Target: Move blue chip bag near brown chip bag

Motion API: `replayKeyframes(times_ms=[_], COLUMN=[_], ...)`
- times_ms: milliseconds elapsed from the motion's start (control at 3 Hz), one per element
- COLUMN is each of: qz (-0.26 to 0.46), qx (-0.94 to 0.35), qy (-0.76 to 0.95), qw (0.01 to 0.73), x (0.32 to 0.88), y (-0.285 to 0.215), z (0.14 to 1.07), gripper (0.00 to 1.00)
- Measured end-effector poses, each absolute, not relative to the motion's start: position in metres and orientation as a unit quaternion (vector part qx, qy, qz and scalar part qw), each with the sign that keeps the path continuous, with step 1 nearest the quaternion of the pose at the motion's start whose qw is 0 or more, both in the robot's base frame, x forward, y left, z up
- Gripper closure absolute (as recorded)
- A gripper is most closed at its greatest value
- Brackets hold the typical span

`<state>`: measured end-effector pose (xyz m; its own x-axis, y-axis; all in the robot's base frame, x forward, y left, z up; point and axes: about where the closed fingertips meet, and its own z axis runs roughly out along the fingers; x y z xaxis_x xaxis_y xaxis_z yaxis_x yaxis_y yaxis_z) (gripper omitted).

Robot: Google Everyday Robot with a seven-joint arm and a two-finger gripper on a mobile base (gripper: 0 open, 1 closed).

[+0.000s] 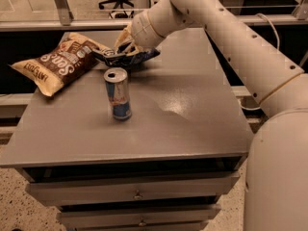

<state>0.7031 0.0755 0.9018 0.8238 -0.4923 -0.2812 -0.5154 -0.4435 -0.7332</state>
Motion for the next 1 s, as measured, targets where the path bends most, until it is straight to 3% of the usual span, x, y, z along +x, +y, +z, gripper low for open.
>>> replayKeyframes(times_ms=[333, 1000], qz=[0.043, 0.083], qx=[-0.86, -0.857], qy=[0.26, 0.22], qw=[0.437, 0.459], x=[0.684, 0.664], y=[0.095, 0.139], z=[0.897, 0.896], gripper=[0.82, 0.36])
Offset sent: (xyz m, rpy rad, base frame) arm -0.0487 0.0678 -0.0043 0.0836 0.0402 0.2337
